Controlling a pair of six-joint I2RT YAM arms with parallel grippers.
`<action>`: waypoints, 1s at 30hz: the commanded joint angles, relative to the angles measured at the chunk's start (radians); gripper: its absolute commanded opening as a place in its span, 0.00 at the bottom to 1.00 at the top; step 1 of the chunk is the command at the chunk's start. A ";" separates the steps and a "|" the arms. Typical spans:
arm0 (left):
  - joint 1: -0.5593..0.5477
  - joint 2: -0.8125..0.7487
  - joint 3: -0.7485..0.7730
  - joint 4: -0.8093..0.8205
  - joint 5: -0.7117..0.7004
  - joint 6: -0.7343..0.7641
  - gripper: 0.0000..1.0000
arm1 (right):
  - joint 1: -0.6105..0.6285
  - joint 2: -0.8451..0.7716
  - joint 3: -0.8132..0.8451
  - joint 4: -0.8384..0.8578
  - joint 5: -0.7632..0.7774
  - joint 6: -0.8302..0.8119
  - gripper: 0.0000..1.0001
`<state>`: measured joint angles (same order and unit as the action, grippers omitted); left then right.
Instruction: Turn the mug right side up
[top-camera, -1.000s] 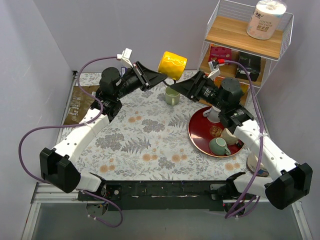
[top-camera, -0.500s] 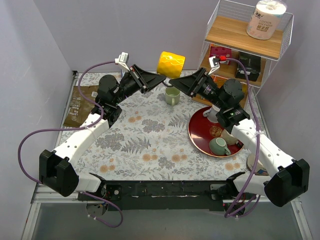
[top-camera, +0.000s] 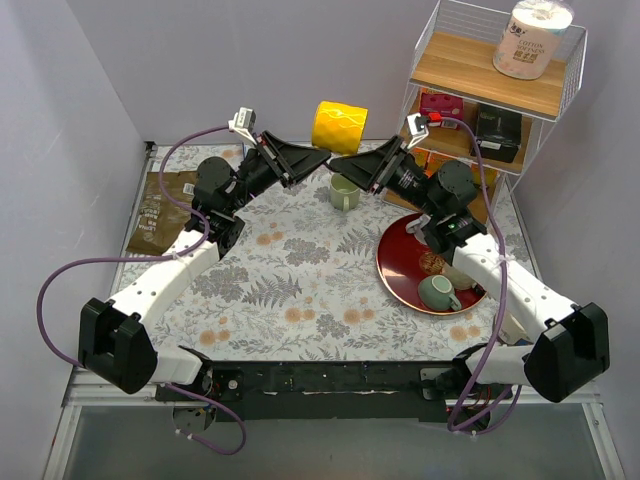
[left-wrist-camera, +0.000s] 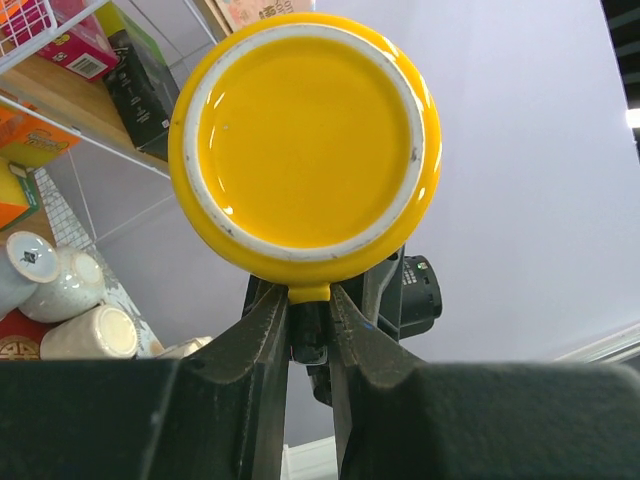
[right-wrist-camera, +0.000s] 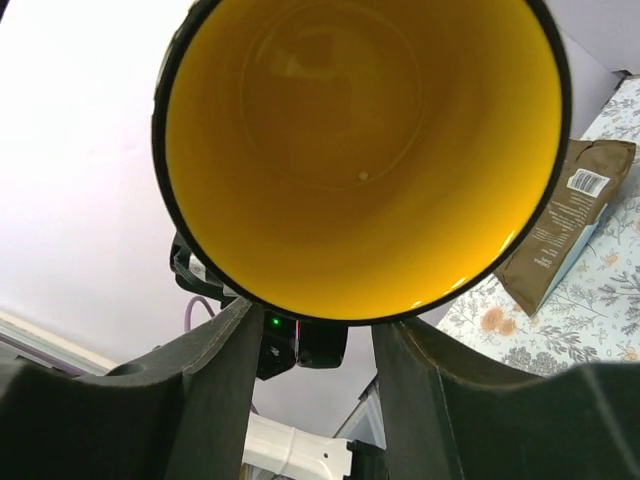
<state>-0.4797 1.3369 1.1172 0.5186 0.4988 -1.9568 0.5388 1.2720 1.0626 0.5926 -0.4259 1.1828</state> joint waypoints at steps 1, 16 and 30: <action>0.000 -0.062 -0.025 0.118 0.032 -0.022 0.00 | 0.001 0.016 0.022 0.098 -0.002 0.031 0.53; -0.002 -0.104 -0.088 0.070 0.044 0.074 0.07 | 0.001 0.081 0.106 -0.028 -0.011 0.003 0.01; 0.000 -0.185 -0.007 -0.393 -0.129 0.430 0.87 | 0.003 0.131 0.214 -0.230 0.007 -0.141 0.01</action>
<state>-0.4755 1.2282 1.0508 0.2985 0.4595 -1.6794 0.5434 1.3991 1.1664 0.3794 -0.4606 1.1431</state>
